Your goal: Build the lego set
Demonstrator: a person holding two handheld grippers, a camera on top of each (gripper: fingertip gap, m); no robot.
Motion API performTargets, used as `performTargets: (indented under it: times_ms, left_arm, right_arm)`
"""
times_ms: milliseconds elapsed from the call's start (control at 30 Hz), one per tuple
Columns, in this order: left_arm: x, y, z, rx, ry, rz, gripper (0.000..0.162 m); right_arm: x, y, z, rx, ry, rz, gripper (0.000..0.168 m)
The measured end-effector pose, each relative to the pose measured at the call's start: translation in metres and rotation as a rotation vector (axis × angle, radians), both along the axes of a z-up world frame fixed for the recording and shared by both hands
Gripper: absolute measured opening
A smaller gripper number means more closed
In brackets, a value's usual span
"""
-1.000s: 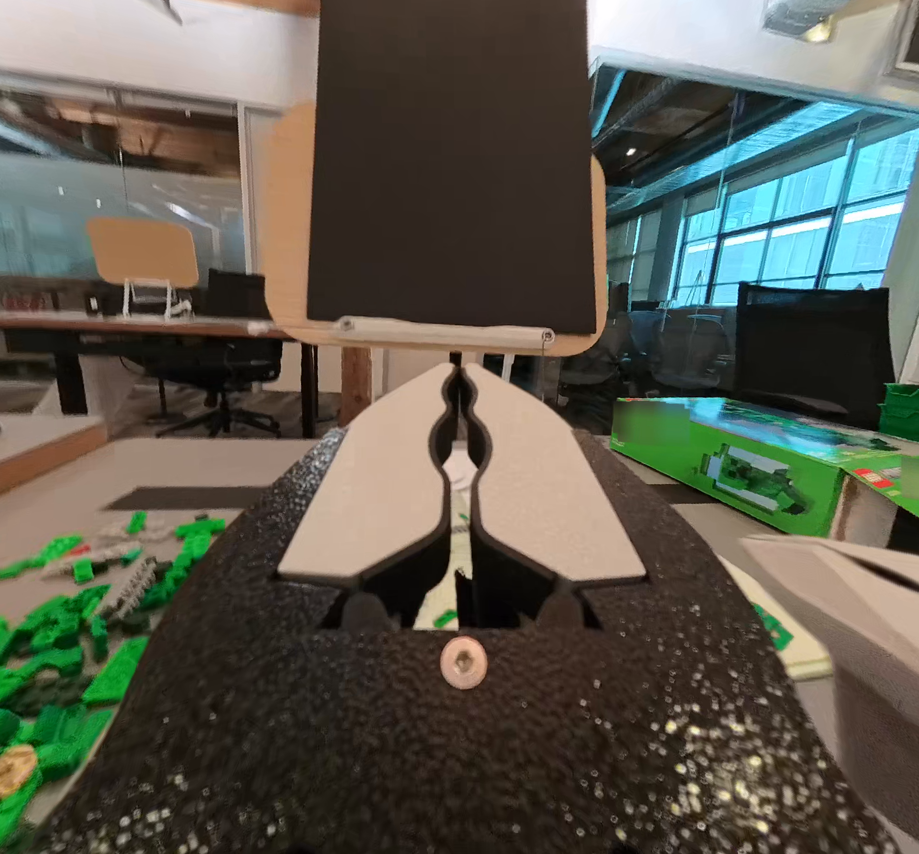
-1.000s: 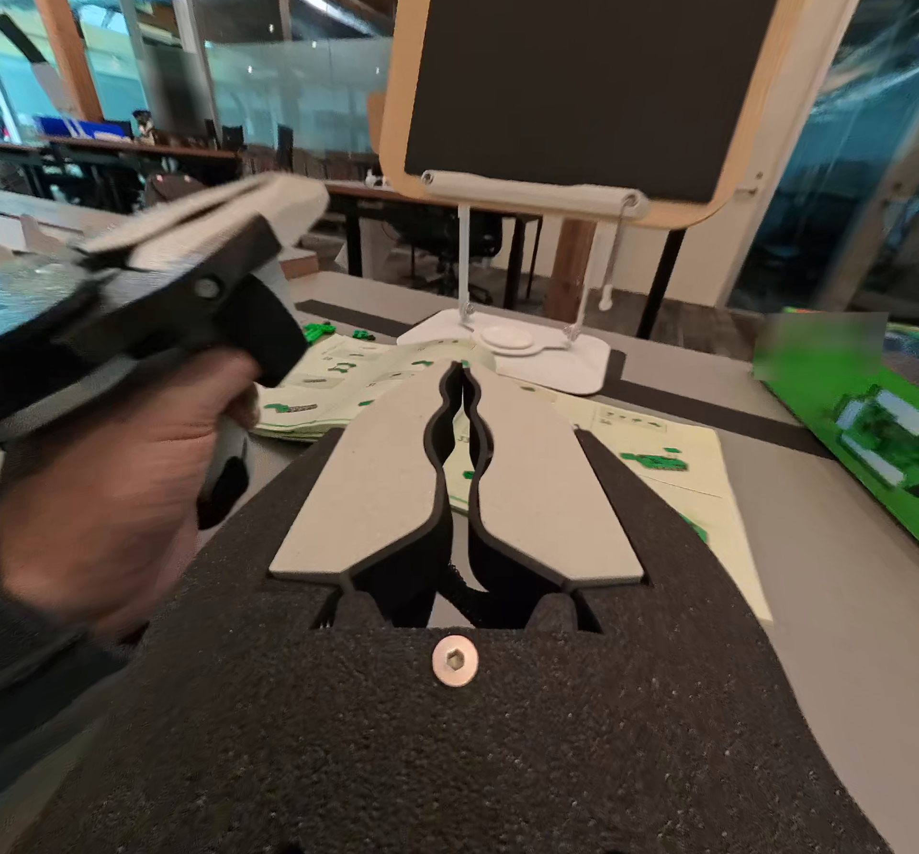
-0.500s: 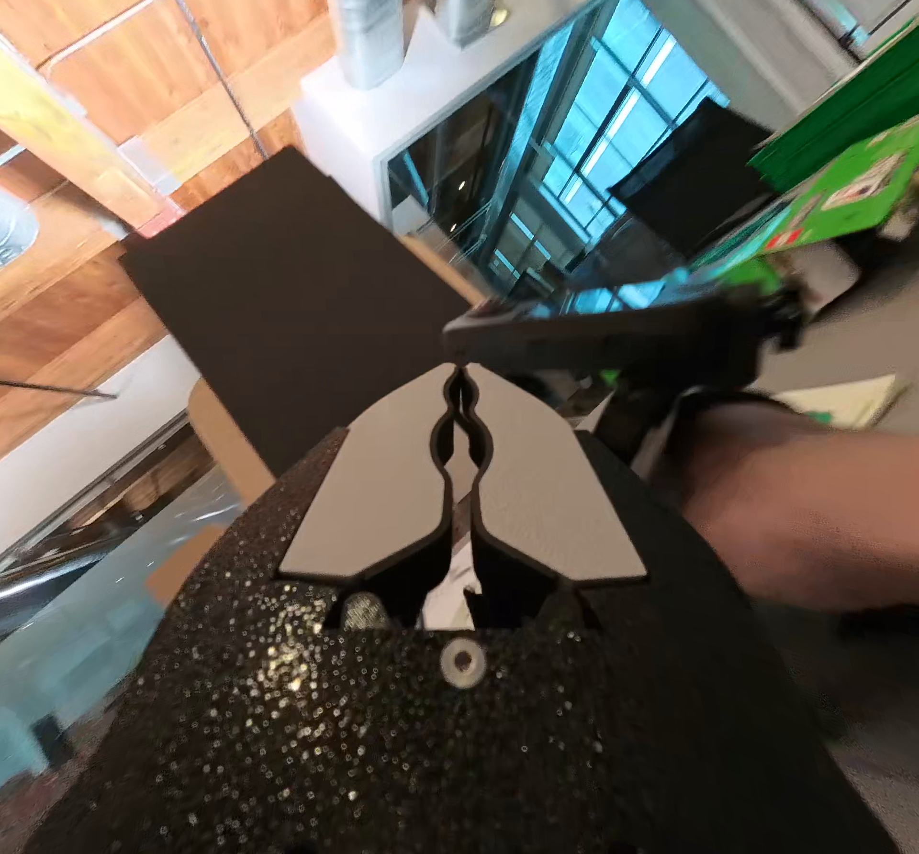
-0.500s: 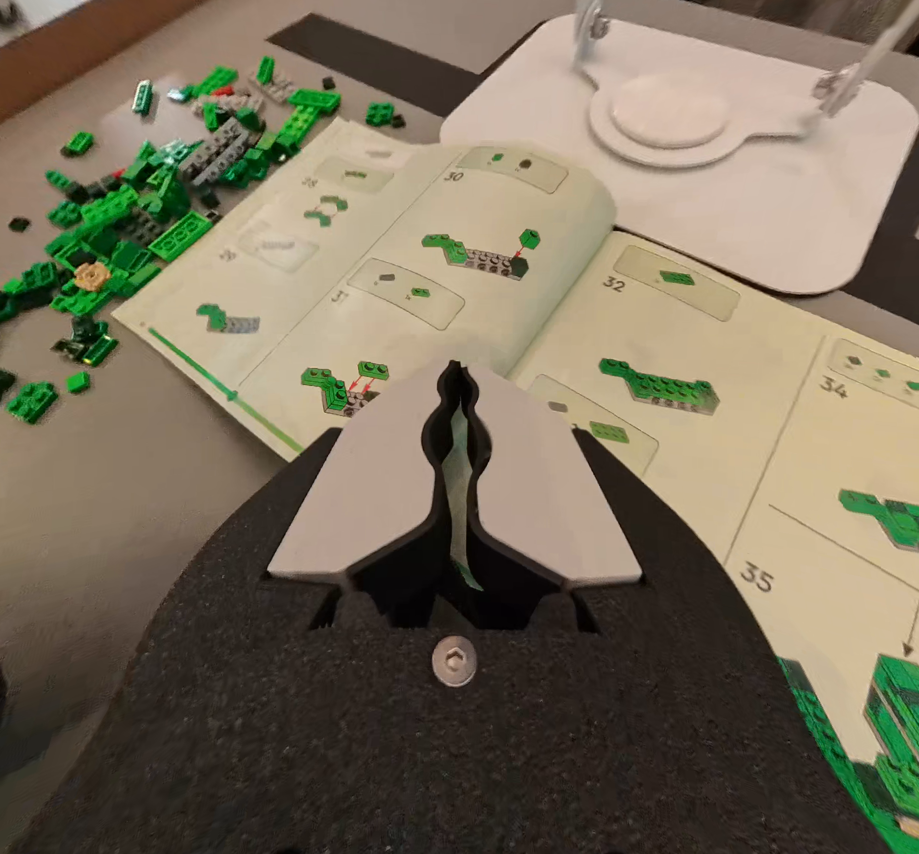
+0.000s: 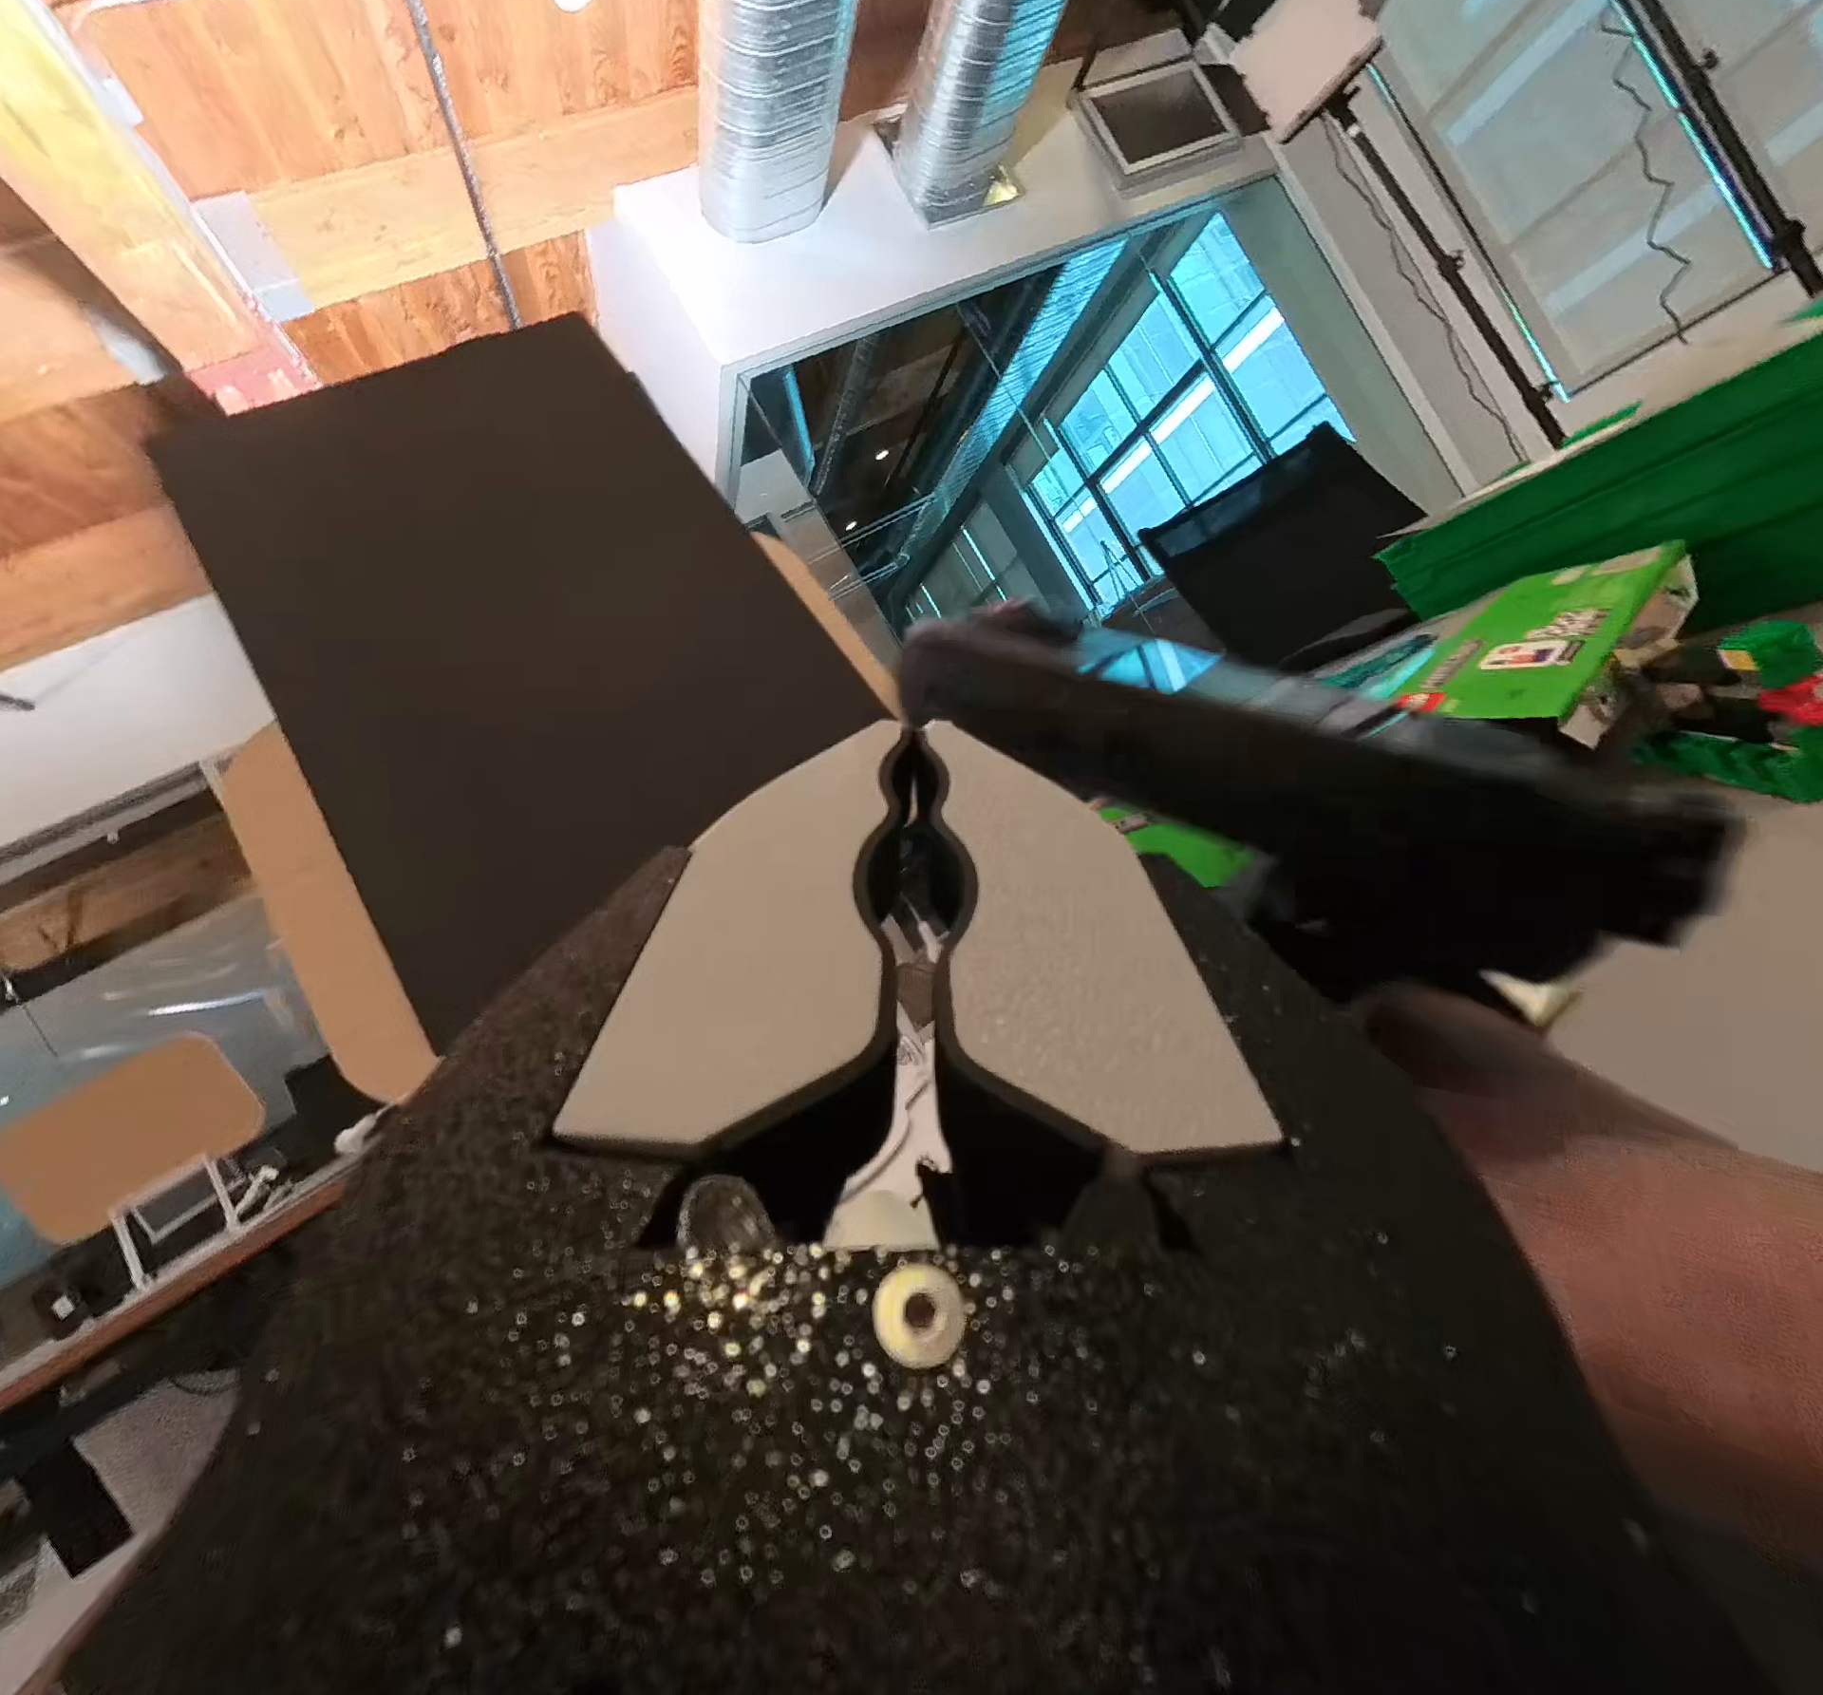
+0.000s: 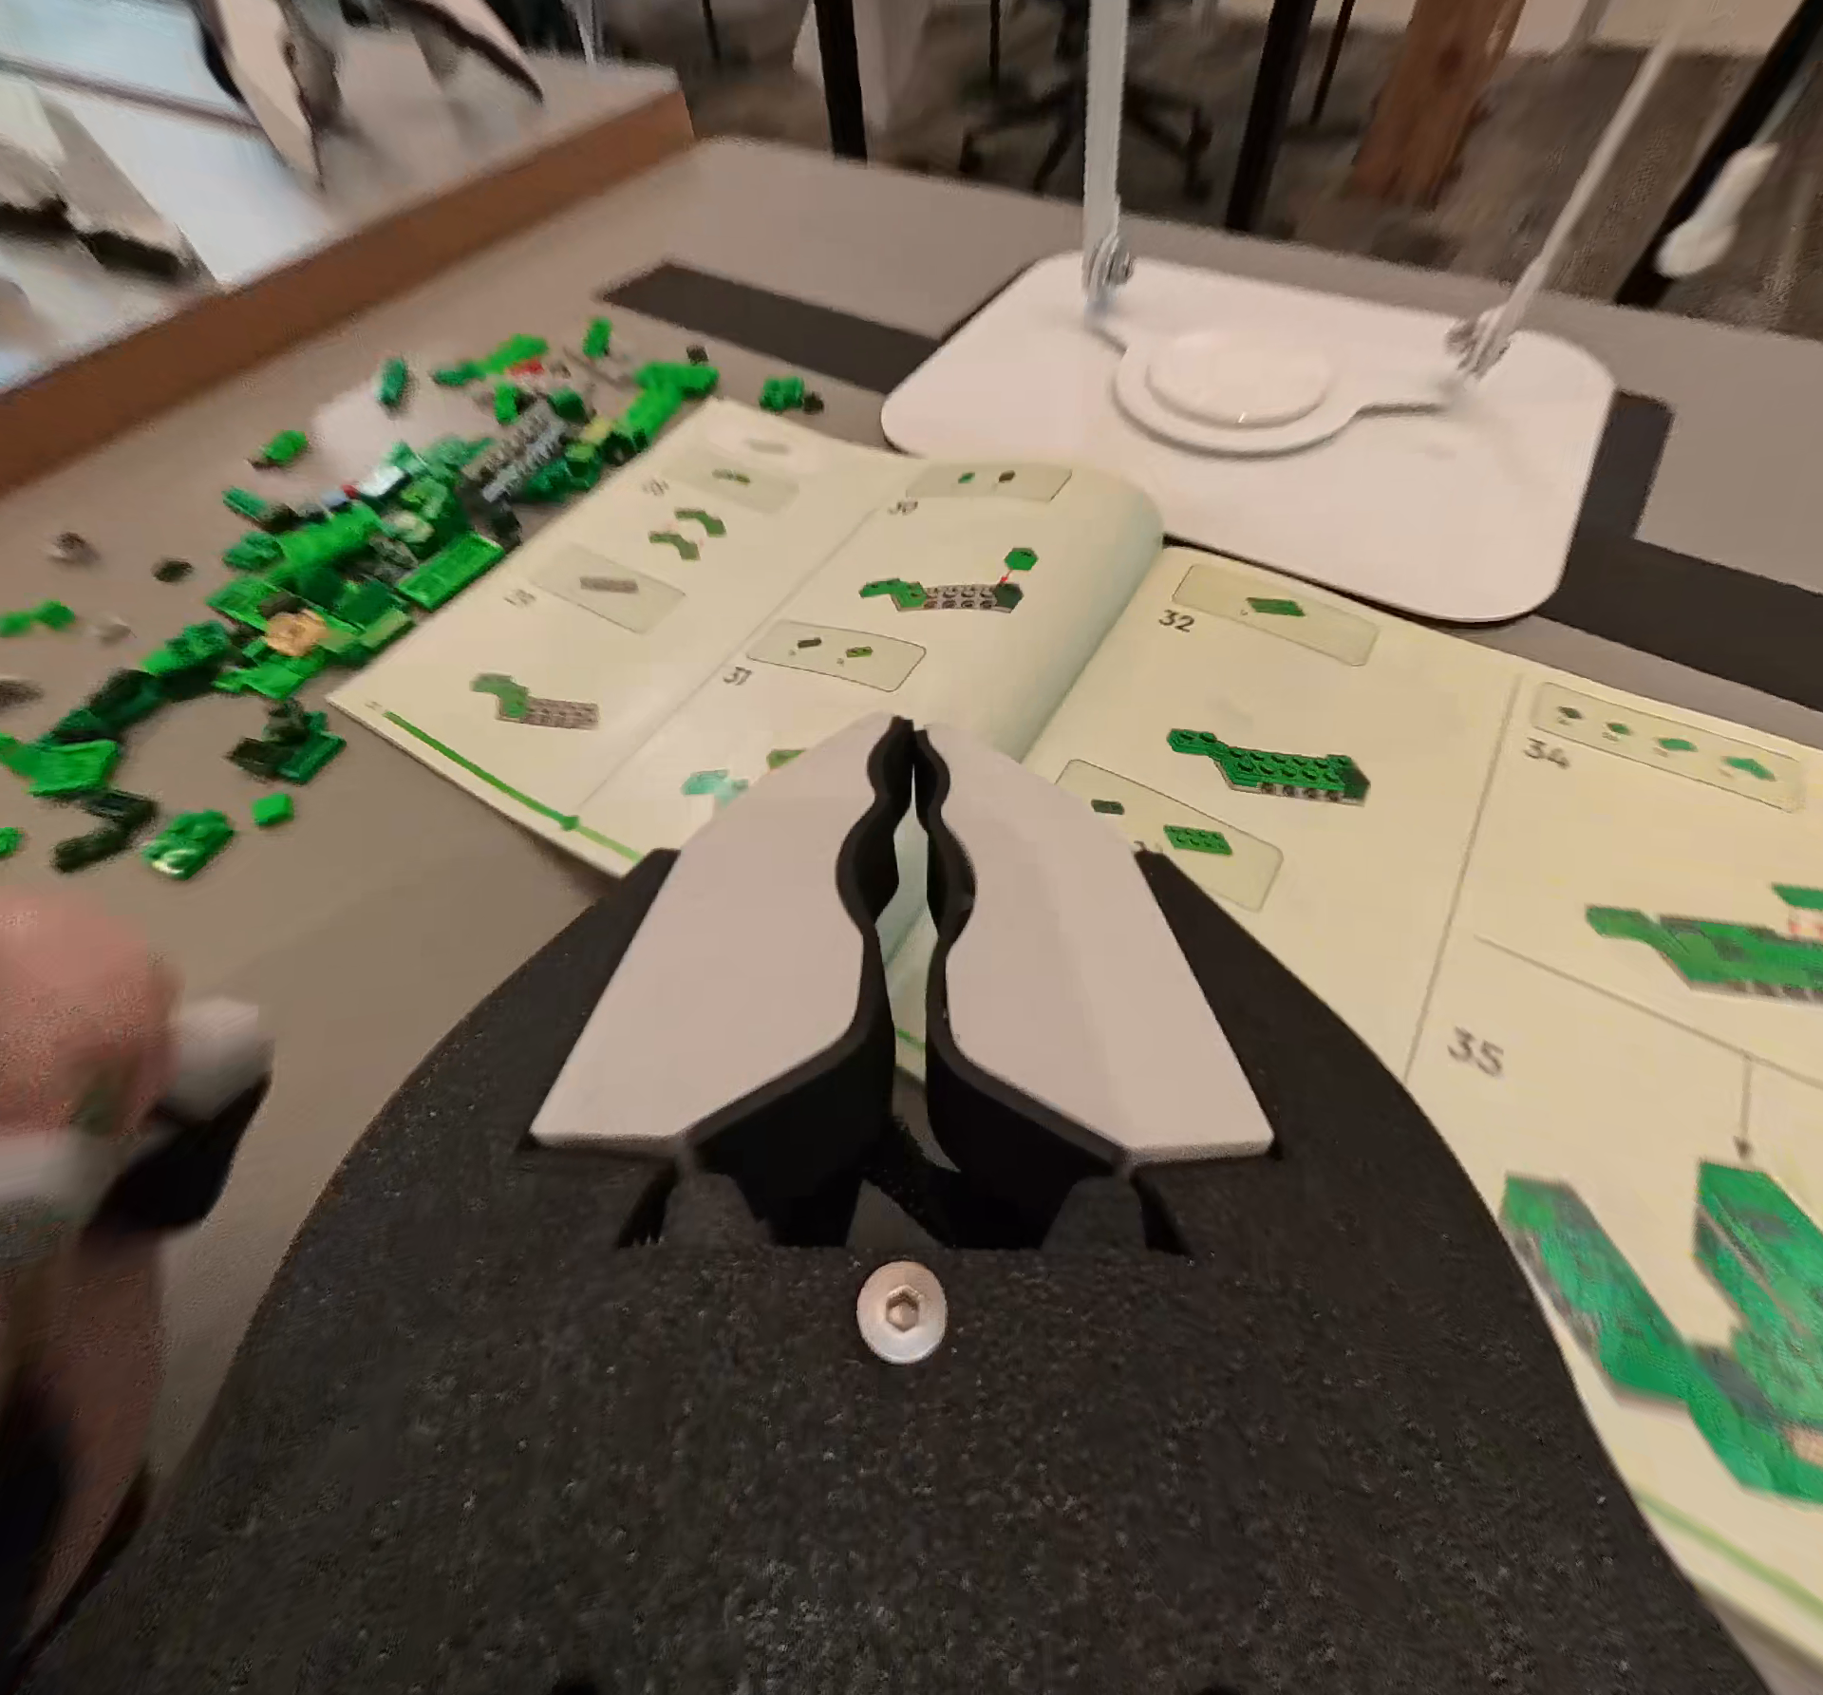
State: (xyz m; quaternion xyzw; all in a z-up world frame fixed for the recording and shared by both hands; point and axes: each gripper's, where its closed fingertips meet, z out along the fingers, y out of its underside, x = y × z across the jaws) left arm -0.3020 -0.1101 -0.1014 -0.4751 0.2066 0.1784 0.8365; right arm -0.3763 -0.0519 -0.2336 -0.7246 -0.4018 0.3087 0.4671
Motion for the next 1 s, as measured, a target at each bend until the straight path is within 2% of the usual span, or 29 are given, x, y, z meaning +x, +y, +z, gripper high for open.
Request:
performTargets:
  times_ms: [33, 167, 300, 400, 633, 1000]
  left_arm:
    - [-0.005, 0.0, 0.001, 0.002, -0.007, 0.01, 0.0]
    - [-0.011, 0.001, 0.001, 0.004, 0.019, 0.044, 0.0]
    - [-0.006, 0.001, -0.001, -0.003, 0.029, 0.035, 0.0]
    - [-0.005, 0.001, -0.001, -0.004, 0.001, 0.024, 0.0]
    - [-0.013, 0.003, 0.0, -0.017, -0.09, 0.01, 0.0]
    - [-0.013, 0.003, 0.0, -0.018, -0.086, 0.013, 0.0]
  right_arm:
    - [0.006, -0.005, 0.005, 0.014, 0.036, -0.008, 0.0]
    - [0.024, -0.023, 0.029, 0.2, 0.15, 0.007, 0.0]
    - [0.03, -0.036, 0.044, 0.45, 0.166, 0.023, 0.0]
    - [0.031, -0.04, 0.052, 0.562, 0.184, 0.014, 0.0]
    - [0.03, -0.045, 0.053, 0.57, 0.211, 0.042, 0.0]
    - [0.03, -0.045, 0.052, 0.556, 0.214, 0.045, 0.0]
